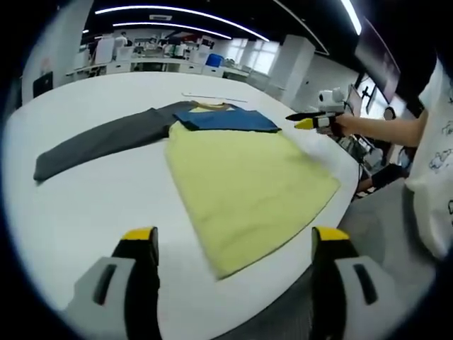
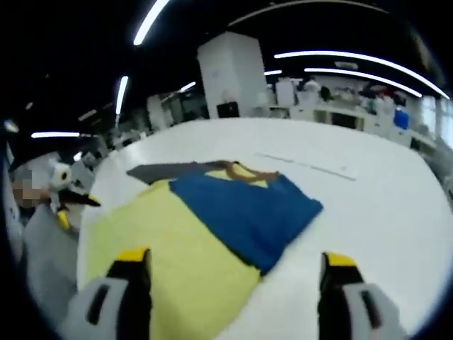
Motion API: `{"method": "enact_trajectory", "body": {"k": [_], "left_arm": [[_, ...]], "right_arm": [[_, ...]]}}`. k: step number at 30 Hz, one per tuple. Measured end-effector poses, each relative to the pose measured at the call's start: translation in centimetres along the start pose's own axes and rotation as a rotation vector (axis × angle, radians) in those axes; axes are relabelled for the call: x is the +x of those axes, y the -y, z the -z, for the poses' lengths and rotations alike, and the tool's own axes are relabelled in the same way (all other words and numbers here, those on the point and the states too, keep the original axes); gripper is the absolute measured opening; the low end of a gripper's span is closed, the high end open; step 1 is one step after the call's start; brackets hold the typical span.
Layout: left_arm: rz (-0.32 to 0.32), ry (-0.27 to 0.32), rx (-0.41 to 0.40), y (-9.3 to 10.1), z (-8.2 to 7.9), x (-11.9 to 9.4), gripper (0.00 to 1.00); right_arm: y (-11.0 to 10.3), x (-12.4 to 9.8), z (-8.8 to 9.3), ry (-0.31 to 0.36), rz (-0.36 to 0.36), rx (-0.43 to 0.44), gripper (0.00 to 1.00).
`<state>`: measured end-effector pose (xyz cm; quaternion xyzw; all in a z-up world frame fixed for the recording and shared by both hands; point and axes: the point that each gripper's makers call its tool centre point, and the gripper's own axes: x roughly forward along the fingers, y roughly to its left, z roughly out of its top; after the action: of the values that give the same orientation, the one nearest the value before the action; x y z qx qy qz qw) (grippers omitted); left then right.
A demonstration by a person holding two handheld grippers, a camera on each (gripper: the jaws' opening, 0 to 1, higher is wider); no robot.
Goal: Fold the garment on the visible template until the final outline fits inside the template.
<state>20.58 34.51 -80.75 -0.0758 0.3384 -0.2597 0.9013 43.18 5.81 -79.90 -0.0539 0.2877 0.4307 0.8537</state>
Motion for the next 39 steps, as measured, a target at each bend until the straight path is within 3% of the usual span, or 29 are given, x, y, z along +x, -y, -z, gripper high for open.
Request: {"method": "enact_trajectory", "body": {"k": [5,10,17,21,26,28,32,33,38,39], "left_arm": [[0.001,-0.001,0.006,0.0,-0.1,0.0,0.86],[-0.003,0.026,-0.002,-0.7,-1.1,0.0,0.86],[-0.015,0.014,0.049,-3.7,-2.6,0.4,0.86],[-0.052,0.054,0.069,-6.9,-4.8,-0.2,0.85],[-0.153,0.108,0.062,-11.5,-7.5,-1.6,0.85],[-0.223,0.094,0.088,-14.7,-7.7,-2.5,0.84],[-0.313,0.127,0.113,-18.3,-9.0,-4.1,0.85],[-0.317,0.134,0.11,-18.4,-9.1,-4.1,0.85],[-0.46,0.171,0.048,-23.4,-9.1,-5.5,0.81],[-0.497,0.176,-0.001,-24.6,-8.6,-5.8,0.8]], "right_arm": [[-0.2,-1.0,0.2,0.006,0.01,0.011,0.99],[-0.5,-2.0,0.3,0.023,0.019,0.024,0.99],[-1.9,-3.6,0.5,0.033,0.008,0.021,0.99],[-2.2,-4.5,0.4,0.043,0.011,0.021,0.99],[-3.4,-5.5,0.7,0.05,0.006,0.03,0.99],[-3.9,-5.8,0.9,0.048,0.007,0.027,0.99],[-4.5,-6.3,1.2,0.051,0.005,0.039,0.99],[-4.6,-6.5,1.3,0.05,0.006,0.042,0.99],[-5.3,-7.3,1.6,0.049,0.007,0.05,0.99],[-5.4,-7.5,1.6,0.05,0.008,0.052,0.99]]}}
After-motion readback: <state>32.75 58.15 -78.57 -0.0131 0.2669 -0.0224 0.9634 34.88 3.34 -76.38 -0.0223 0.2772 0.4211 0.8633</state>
